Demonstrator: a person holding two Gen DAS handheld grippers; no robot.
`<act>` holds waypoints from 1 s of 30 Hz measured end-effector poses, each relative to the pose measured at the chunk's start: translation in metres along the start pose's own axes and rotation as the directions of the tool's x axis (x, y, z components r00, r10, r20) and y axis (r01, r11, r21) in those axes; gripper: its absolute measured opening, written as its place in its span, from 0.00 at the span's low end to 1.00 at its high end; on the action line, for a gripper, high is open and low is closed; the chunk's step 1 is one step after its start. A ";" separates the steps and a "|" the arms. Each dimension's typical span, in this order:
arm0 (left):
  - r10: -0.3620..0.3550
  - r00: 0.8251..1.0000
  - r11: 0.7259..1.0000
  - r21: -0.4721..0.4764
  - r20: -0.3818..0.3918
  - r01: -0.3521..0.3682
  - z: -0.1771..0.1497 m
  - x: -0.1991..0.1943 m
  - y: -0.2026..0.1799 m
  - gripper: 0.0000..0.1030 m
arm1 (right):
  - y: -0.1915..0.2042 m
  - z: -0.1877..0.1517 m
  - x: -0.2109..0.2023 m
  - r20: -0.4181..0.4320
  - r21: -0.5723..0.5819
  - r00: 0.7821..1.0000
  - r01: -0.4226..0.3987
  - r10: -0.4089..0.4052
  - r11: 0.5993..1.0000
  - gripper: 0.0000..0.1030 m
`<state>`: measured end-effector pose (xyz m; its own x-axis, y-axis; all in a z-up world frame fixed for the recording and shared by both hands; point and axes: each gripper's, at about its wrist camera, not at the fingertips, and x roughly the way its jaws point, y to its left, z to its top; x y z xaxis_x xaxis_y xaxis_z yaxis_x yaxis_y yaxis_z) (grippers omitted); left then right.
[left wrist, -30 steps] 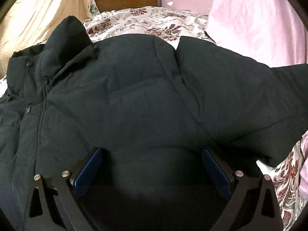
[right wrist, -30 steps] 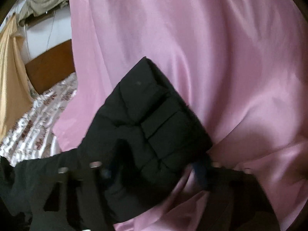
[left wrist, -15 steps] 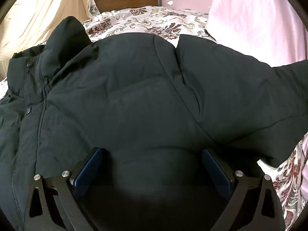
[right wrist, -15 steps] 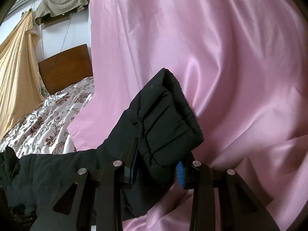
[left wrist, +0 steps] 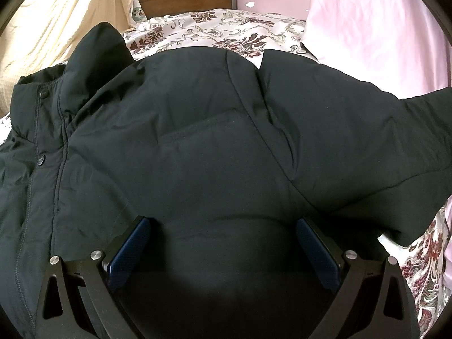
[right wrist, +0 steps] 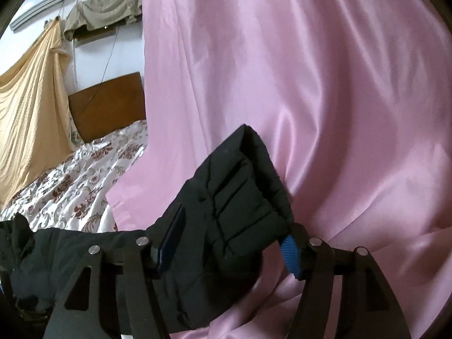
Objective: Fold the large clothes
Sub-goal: 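Carry the sleeve across the jacket body with the right gripper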
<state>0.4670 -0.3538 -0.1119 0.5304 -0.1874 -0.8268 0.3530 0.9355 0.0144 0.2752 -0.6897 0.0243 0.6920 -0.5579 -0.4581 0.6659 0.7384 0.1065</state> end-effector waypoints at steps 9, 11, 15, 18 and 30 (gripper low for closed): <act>0.025 1.000 1.000 -0.012 0.016 -0.025 0.002 -0.014 0.012 1.00 | 0.052 -0.003 -0.083 0.092 -0.139 0.995 -0.014 0.027 0.990 0.13; 0.020 1.000 1.000 -0.017 0.012 -0.020 0.001 -0.020 0.020 1.00 | 0.076 -0.008 -0.110 0.107 -0.205 0.990 -0.070 0.093 0.976 0.10; 0.010 1.000 1.000 -0.021 -0.006 -0.010 -0.002 -0.035 0.040 1.00 | 0.122 -0.022 -0.135 0.044 -0.278 0.970 -0.218 0.239 0.935 0.10; -0.003 1.000 1.000 -0.019 -0.025 0.002 -0.006 -0.049 0.064 1.00 | 0.160 -0.036 -0.141 -0.040 -0.287 0.931 -0.359 0.364 0.888 0.10; -0.244 0.969 0.953 -0.197 -0.036 0.232 -0.024 -0.098 0.196 1.00 | 0.277 -0.145 -0.110 -0.463 -0.178 0.734 -0.626 0.497 0.759 0.11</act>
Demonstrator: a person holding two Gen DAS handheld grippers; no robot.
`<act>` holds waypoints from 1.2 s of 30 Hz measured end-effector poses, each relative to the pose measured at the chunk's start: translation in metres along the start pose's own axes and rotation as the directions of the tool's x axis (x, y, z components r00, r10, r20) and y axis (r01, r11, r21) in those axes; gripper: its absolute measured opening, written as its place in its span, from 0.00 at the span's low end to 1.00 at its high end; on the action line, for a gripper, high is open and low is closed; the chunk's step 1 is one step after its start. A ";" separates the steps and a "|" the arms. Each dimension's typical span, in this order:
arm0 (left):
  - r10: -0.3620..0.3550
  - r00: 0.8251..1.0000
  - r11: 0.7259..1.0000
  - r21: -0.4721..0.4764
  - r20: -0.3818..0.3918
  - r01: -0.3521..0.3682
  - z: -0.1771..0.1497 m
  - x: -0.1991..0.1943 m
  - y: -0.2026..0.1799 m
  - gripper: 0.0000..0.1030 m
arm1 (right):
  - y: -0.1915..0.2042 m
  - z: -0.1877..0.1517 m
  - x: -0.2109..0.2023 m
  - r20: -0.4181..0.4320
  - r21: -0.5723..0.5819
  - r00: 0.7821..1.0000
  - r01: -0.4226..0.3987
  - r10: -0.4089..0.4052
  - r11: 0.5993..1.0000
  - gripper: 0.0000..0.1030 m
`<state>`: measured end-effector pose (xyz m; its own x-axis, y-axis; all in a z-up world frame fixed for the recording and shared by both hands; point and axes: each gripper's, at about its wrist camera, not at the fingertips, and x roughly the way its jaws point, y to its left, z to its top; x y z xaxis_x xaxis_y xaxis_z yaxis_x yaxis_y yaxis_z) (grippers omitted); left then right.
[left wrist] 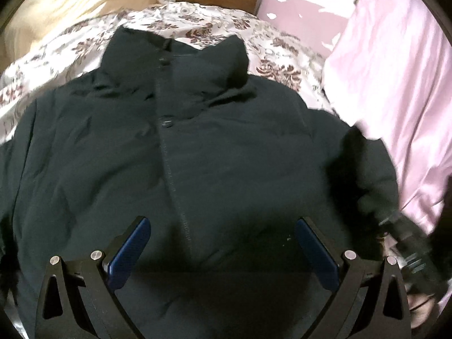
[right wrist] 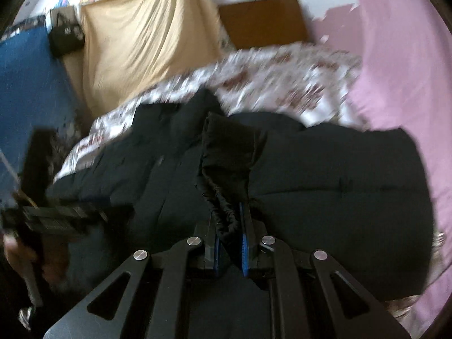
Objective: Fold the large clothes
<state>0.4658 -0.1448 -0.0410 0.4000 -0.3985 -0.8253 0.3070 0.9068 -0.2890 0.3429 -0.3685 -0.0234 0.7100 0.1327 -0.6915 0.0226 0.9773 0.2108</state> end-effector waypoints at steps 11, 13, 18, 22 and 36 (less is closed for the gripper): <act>-0.254 0.967 0.963 -0.093 -0.008 0.252 -0.005 0.036 -0.009 1.00 | 0.051 -0.022 -0.008 -0.177 -0.143 0.984 -0.047 0.021 0.989 0.67; -0.244 0.970 0.969 -0.046 -0.001 0.244 -0.001 0.045 -0.027 1.00 | 0.044 -0.023 -0.027 -0.165 -0.151 0.986 -0.020 -0.005 0.988 0.69; -0.199 0.980 0.979 0.053 -0.008 0.199 0.005 0.061 -0.067 0.92 | -0.002 -0.025 -0.063 -0.109 -0.109 0.990 0.079 -0.091 0.991 0.72; -0.209 0.976 0.976 0.047 -0.057 0.212 0.008 0.081 -0.082 0.49 | -0.036 -0.026 -0.072 -0.095 -0.026 0.990 0.106 -0.108 0.994 0.72; -0.062 0.996 0.998 0.011 0.069 0.061 0.018 0.014 -0.047 0.04 | -0.051 -0.017 -0.085 0.042 0.041 0.988 0.146 -0.148 0.988 0.72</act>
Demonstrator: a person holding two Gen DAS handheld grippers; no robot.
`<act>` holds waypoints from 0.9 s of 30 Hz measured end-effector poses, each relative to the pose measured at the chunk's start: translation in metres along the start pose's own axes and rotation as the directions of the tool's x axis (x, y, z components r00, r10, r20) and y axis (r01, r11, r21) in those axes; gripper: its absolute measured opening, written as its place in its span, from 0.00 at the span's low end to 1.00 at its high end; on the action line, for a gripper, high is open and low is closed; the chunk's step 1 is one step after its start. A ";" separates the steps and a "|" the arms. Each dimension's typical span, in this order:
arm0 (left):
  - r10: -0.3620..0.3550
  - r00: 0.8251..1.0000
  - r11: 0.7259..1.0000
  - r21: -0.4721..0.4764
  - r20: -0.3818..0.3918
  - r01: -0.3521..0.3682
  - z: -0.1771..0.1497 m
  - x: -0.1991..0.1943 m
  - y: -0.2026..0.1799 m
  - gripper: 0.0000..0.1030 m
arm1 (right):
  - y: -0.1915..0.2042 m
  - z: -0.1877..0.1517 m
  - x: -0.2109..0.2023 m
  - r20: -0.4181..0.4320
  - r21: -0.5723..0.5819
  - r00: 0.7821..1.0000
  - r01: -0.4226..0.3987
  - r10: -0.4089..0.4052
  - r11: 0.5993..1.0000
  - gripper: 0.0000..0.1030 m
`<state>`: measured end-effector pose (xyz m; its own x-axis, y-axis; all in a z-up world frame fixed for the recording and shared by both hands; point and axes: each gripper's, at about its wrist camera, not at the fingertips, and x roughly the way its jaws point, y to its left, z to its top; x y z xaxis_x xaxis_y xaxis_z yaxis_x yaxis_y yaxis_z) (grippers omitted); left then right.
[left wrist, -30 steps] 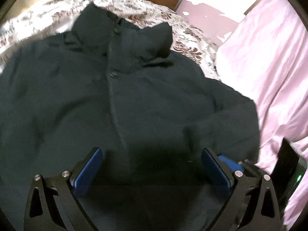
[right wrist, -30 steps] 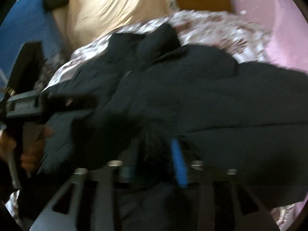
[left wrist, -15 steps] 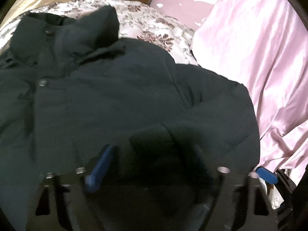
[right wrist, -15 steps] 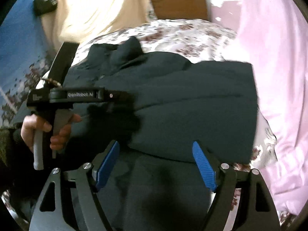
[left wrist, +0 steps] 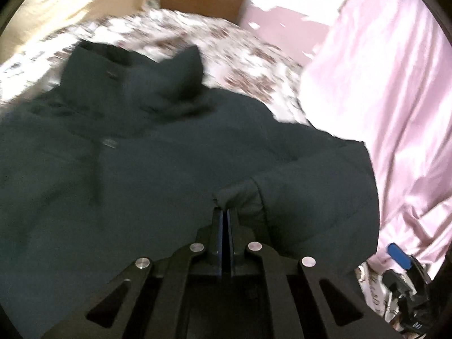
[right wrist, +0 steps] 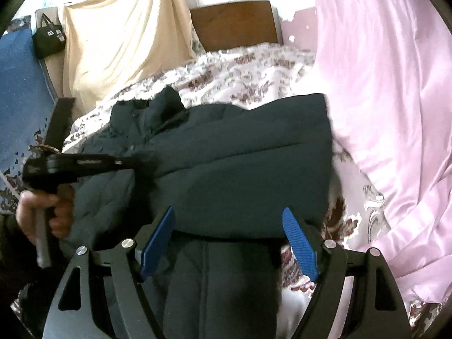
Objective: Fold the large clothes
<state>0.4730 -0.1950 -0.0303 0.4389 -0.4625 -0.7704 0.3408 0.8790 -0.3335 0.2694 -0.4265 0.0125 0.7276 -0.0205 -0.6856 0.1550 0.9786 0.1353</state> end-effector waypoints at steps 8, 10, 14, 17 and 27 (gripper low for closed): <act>0.257 0.966 0.966 -0.029 0.028 -0.256 0.003 -0.075 0.094 0.04 | 0.037 0.028 0.010 0.074 -0.035 0.997 -0.019 0.021 0.999 0.72; 0.330 0.943 0.944 -0.035 0.035 -0.329 0.000 -0.089 0.114 0.04 | 0.047 0.039 0.027 0.060 -0.042 0.998 -0.034 0.037 0.999 0.72; 0.435 0.900 0.898 -0.067 -0.005 -0.435 -0.008 -0.099 0.152 0.04 | 0.064 0.054 0.073 0.005 -0.041 0.999 -0.033 0.033 0.999 0.72; 0.498 0.867 0.864 -0.070 -0.029 -0.499 -0.012 -0.095 0.175 0.04 | 0.075 0.055 0.109 -0.042 -0.059 0.999 0.001 -0.004 0.998 0.72; 0.527 0.844 0.841 -0.082 -0.104 -0.535 -0.037 -0.063 0.199 0.02 | 0.090 0.030 0.188 -0.218 -0.175 0.969 0.075 -0.113 0.982 0.70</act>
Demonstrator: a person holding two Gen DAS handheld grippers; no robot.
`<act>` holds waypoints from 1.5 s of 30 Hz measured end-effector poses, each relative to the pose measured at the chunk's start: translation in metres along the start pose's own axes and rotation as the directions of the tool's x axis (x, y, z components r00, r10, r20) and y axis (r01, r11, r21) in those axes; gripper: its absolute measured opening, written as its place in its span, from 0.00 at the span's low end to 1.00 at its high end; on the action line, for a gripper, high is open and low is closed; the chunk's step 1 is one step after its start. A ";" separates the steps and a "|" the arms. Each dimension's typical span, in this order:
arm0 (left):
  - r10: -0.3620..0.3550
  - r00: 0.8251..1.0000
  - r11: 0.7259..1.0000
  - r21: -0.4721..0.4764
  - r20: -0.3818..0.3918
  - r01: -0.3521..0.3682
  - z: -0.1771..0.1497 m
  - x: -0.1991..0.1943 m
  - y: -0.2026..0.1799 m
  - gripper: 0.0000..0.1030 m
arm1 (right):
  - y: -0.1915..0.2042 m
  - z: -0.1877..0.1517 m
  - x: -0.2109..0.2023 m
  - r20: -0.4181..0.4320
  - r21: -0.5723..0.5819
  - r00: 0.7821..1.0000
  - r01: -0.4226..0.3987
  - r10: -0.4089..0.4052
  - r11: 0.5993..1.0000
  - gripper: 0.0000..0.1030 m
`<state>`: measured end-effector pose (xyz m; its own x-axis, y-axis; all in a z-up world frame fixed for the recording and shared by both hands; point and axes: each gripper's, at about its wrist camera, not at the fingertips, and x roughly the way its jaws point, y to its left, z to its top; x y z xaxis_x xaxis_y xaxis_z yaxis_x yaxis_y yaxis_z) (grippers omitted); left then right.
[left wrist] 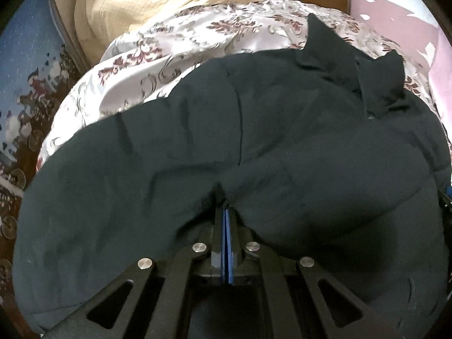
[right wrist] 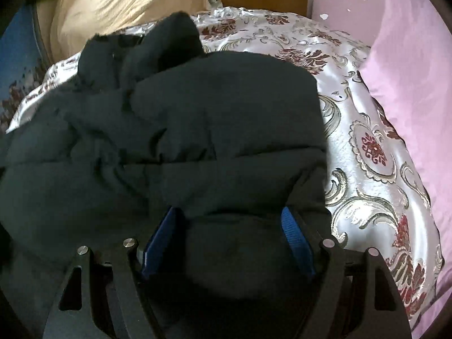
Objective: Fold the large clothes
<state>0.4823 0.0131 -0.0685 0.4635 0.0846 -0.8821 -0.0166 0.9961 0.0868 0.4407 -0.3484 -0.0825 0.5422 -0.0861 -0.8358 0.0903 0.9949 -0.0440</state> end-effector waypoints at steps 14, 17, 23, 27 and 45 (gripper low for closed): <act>-0.164 0.982 0.961 -0.211 0.094 0.180 -0.038 -0.066 0.065 0.78 | 0.094 0.000 -0.085 0.140 -0.133 0.986 -0.077 0.096 0.988 0.82; -0.127 0.983 0.959 -0.238 0.132 0.156 -0.063 -0.090 0.097 0.83 | 0.142 0.002 -0.098 0.145 -0.178 0.976 -0.137 0.163 0.975 0.82; 0.026 0.998 0.956 -0.292 0.055 -0.008 -0.114 -0.104 0.155 0.83 | 0.259 -0.002 -0.099 0.161 -0.275 0.960 -0.181 0.231 0.944 0.82; 0.121 0.993 0.924 -0.366 0.001 -0.112 -0.141 -0.105 0.193 0.83 | 0.305 -0.001 -0.083 0.180 -0.292 0.968 -0.120 0.177 0.949 0.82; 0.123 0.990 0.769 -0.624 -0.074 -0.143 -0.194 -0.081 0.320 0.83 | 0.336 -0.018 -0.039 0.136 -0.356 0.988 -0.018 0.071 0.934 0.96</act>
<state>0.2674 0.3300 -0.0590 0.3908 0.2086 -0.8965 -0.6314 0.7695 -0.0962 0.4347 -0.0101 -0.0749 0.6561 -0.0211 -0.7543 -0.2231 0.9495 -0.2206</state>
